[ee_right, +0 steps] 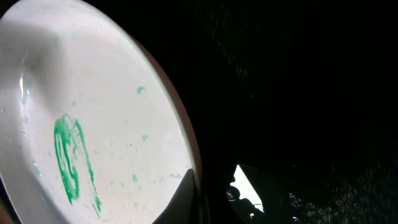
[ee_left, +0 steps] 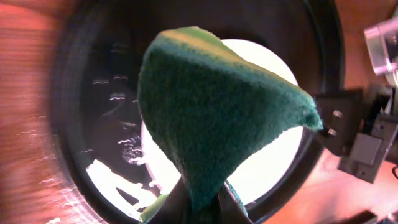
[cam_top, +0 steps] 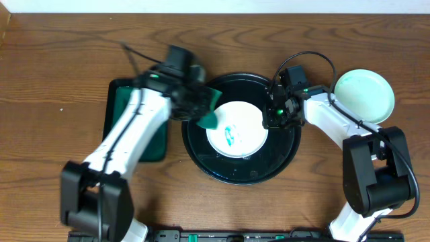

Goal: Clean dirty plates on tray and stack at the side
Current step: 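Scrub the last plate with the sponge in the left gripper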

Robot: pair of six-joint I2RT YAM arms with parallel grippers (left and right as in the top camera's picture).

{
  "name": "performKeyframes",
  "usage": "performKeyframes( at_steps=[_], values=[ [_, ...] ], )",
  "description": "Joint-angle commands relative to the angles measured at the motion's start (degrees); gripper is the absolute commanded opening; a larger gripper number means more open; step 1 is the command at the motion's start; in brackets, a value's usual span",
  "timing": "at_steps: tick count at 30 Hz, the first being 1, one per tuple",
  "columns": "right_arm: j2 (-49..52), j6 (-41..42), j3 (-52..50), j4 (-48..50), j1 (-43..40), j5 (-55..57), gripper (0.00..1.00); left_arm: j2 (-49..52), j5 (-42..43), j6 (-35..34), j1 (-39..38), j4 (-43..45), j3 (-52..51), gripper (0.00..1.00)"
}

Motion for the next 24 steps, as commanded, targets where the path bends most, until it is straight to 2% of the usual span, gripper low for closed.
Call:
performKeyframes(
  at_steps=[1,12,14,18,24],
  values=[
    [-0.9,0.0,-0.2,0.1,0.2,-0.6,0.01,4.8,0.1,-4.6,-3.4,2.4,1.0,0.07],
    [-0.9,0.0,-0.2,-0.1,0.2,-0.7,0.01,19.0,-11.4,-11.0,-5.8,1.9,1.0,0.08],
    [-0.9,0.0,-0.2,-0.1,0.2,-0.7,0.01,20.0,-9.5,-11.0,-5.8,1.6,1.0,0.07],
    [-0.9,-0.2,-0.2,0.2,0.2,-0.7,0.01,20.6,0.1,-8.5,-6.8,1.7,1.0,0.07],
    [-0.9,-0.4,-0.2,0.1,0.2,-0.7,0.01,20.6,7.6,-7.1,-12.4,2.0,1.0,0.07]
  ],
)
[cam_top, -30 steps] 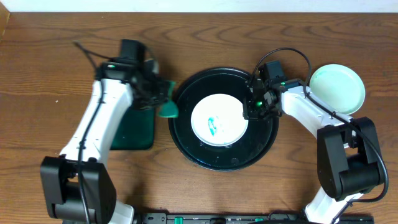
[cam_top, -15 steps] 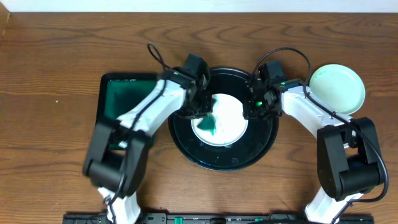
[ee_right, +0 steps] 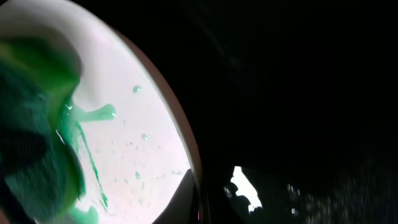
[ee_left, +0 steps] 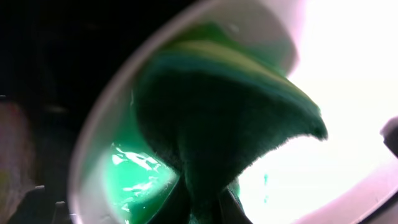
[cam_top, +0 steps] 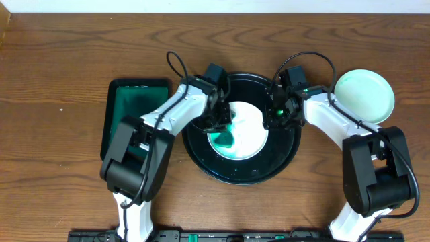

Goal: Clean dirty plates on tray and stack at the side
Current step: 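Scrub the last plate with the sponge in the left gripper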

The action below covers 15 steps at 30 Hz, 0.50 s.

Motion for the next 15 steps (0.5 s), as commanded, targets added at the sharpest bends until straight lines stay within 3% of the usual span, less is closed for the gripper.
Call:
performKeyframes(
  at_steps=[1,6,11,15],
  values=[
    [-0.9,-0.2,0.0,0.3,0.2,-1.3,0.01,2.8,8.7,1.4,-6.0,0.0,-0.3,0.07],
    [-0.9,-0.2,0.0,0.2,0.2,-1.3,0.01,2.8,10.2,-1.3,-11.5,3.0,-0.3,0.07],
    [-0.9,0.1,0.0,0.0,0.2,-1.3,0.01,2.9,9.8,-2.8,-11.8,5.6,-0.3,0.08],
    [-0.9,1.2,0.0,0.1,0.2,-1.3,0.01,2.9,2.7,-2.8,-8.6,5.0,-0.3,0.07]
  ],
)
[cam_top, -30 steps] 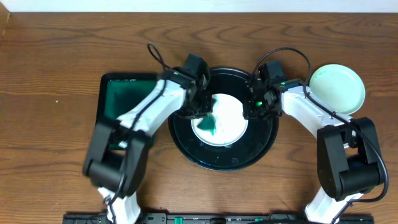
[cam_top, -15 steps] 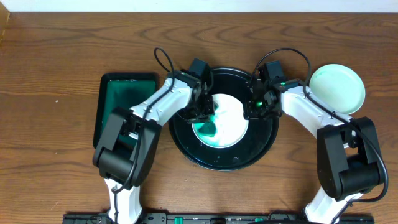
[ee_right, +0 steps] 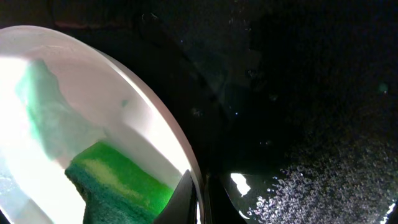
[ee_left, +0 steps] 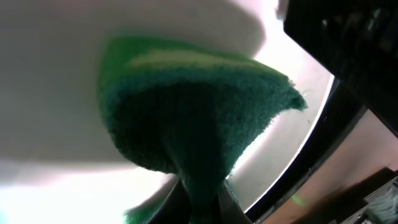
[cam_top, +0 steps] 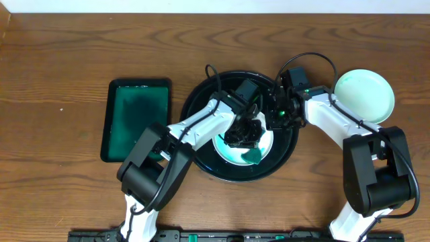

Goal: Clean dirty plates on tray and stack at the side
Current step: 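Scrub the last plate with the sponge in the left gripper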

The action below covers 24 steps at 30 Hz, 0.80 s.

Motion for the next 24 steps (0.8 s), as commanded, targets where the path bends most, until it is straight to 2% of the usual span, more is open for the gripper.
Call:
performKeyframes(
  at_steps=[1,7,11,15,19,24],
  values=[
    [-0.9,1.8,0.4,0.5,0.6,-3.5,0.01,1.7,-6.1,-0.7,3.1,-0.4,-0.3,0.07],
    [-0.9,2.7,0.4,0.5,0.6,-3.5,0.01,1.7,-24.4,-1.9,9.6,-4.6,-0.3,0.07],
    [-0.9,2.7,0.4,0.6,0.6,-3.5,0.01,1.7,-32.4,-2.0,13.2,-8.0,-0.3,0.07],
    [-0.9,2.7,0.4,1.0,0.6,-3.3,0.01,1.7,-42.5,-5.1,15.6,-13.3,-0.3,0.07],
    [-0.9,2.7,0.4,1.1,0.6,-3.3,0.01,1.7,-41.8,-4.6,15.6,-14.4,-0.3,0.07],
    [-0.9,2.7,0.4,1.2,0.6,-3.3,0.01,1.7,-25.0,4.7,13.6,-11.1,-0.3,0.07]
  ],
)
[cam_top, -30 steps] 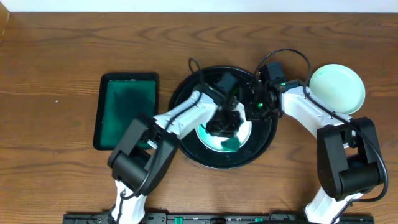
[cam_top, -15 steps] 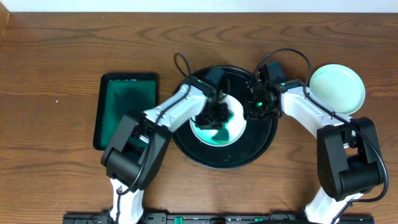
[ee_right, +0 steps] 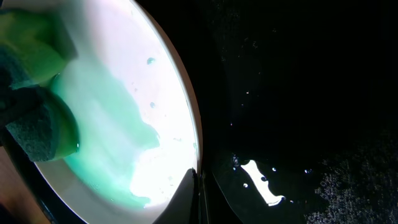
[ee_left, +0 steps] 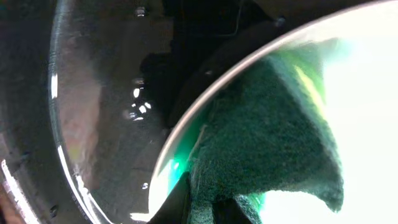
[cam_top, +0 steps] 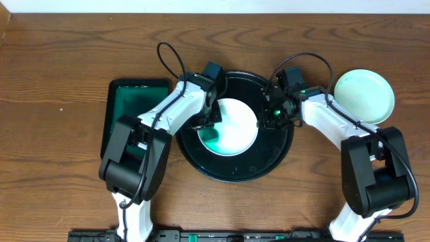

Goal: Clean dirty plates on tray and stack at the side
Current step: 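Scrub the last plate with the sponge in the left gripper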

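A white plate (cam_top: 232, 126) lies in the round black tray (cam_top: 235, 169). Green soapy film covers its left part (ee_right: 106, 149). My left gripper (cam_top: 209, 124) is shut on a green sponge (ee_left: 267, 143) that presses on the plate's left edge (cam_top: 210, 140). My right gripper (cam_top: 269, 115) is shut on the plate's right rim (ee_right: 194, 155), one finger inside the rim and one outside. A second, clean pale-green plate (cam_top: 363, 96) rests on the table at the far right.
A dark green rectangular tray (cam_top: 134, 117) lies to the left of the black tray. The black tray's floor is wet with droplets (ee_right: 261, 180). Cables loop above both arms near the tray's far rim.
The left gripper with the sponge has moved from the plate's lower right part to its left edge. The plate sits slightly further left in the tray. The right gripper still pinches the rim.
At first the sponge hung over the tray's left side and the plate showed green marks. Then the sponge was on the plate's left part, then on its lower right, and now back at the left edge. The marks are gone, leaving green film. The right gripper held the rim throughout.
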Robot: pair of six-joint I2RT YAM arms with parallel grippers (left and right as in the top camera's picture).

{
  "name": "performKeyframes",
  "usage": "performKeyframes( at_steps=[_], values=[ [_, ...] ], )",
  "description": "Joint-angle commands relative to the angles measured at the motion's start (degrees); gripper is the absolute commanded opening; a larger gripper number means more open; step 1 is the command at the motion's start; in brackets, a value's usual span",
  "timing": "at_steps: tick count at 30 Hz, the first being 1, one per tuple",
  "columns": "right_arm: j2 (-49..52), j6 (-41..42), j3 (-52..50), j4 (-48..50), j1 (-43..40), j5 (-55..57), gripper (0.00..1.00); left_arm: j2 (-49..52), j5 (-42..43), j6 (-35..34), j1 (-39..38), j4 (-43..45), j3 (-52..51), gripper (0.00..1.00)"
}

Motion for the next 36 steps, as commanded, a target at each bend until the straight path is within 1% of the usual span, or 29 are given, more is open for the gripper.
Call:
performKeyframes(
  at_steps=[1,4,6,10,15,19,22,28,30,36],
  values=[
    [-0.9,0.7,0.3,-0.2,-0.7,3.2,0.01,2.8,5.1,7.8,0.3,2.3,-2.6,0.07],
    [-0.9,0.7,0.3,-0.2,-0.7,3.2,0.01,2.8,13.5,8.7,-1.3,6.1,-2.6,0.07],
    [-0.9,0.7,0.3,-0.2,-0.7,3.2,0.01,2.8,17.2,8.5,-2.4,8.4,-2.6,0.07],
    [-0.9,0.7,0.3,-0.2,-0.7,3.2,0.01,3.0,20.7,5.7,-4.6,11.7,-2.6,0.07],
    [-0.9,0.7,0.3,-0.3,-0.7,3.2,0.01,4.8,26.1,4.9,-6.4,14.7,-2.6,0.07],
    [-0.9,0.7,0.3,-0.3,-0.7,3.1,0.01,6.5,27.2,4.5,-7.1,14.0,-2.6,0.07],
    [-0.9,0.7,0.3,-0.3,-0.7,3.2,0.01,7.9,30.2,4.7,-7.5,11.6,-2.6,0.07],
    [-0.9,0.7,0.3,-0.3,-0.7,3.2,0.01,9.0,32.4,10.2,-9.4,5.8,-2.6,0.07],
    [-0.9,0.7,0.3,-0.3,-0.7,3.2,0.01,9.0,34.2,11.8,-10.2,5.8,-2.6,0.07],
    [-0.9,0.9,0.3,-0.4,-0.7,3.2,0.01,9.0,37.4,11.8,-12.4,7.5,-2.6,0.07]
  ],
)
